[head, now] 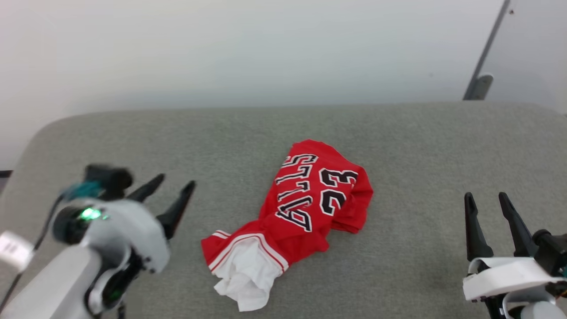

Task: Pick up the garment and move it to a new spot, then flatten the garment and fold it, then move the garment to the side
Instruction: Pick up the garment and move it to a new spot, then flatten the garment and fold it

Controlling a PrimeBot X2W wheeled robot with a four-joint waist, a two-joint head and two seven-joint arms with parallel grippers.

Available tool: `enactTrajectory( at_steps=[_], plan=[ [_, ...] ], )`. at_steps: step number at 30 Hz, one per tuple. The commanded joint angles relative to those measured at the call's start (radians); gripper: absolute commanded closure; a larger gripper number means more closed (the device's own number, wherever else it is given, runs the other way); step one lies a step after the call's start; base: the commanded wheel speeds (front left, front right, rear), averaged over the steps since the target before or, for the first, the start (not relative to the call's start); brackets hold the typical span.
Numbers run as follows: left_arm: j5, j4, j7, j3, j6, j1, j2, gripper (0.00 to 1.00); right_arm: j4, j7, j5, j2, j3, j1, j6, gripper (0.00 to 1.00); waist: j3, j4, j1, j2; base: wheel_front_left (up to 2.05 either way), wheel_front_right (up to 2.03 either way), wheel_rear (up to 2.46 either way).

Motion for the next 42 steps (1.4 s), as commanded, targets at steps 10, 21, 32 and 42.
enactTrajectory(
  at_steps=[10,21,32,42],
  plan=[
    [0.003,-0.066,-0.313,0.133,0.047,0.246,0.093,0.0,-0.025,-0.004,0.009,-0.022,-0.038,0.059,-0.001,0.0,-0.046,0.067,0.0,0.0,0.0,0.0,0.0],
    [0.017,-0.072,-0.391,0.282,0.06,0.41,0.07,0.0,-0.042,-0.003,-0.006,-0.014,-0.053,0.093,-0.001,0.0,-0.054,0.1,0.0,0.0,0.0,0.0,0.0],
    [0.141,-0.102,-0.392,0.481,0.01,0.518,-0.038,0.0,-0.047,-0.003,-0.014,-0.013,-0.053,0.103,-0.001,0.0,-0.06,0.115,0.0,0.0,0.0,0.0,0.0],
    [0.174,-0.096,-0.378,0.49,-0.04,0.508,-0.061,0.0,-0.043,-0.003,-0.018,-0.015,-0.045,0.094,-0.001,0.0,-0.059,0.118,0.0,0.0,0.0,0.0,0.0]
  ],
)
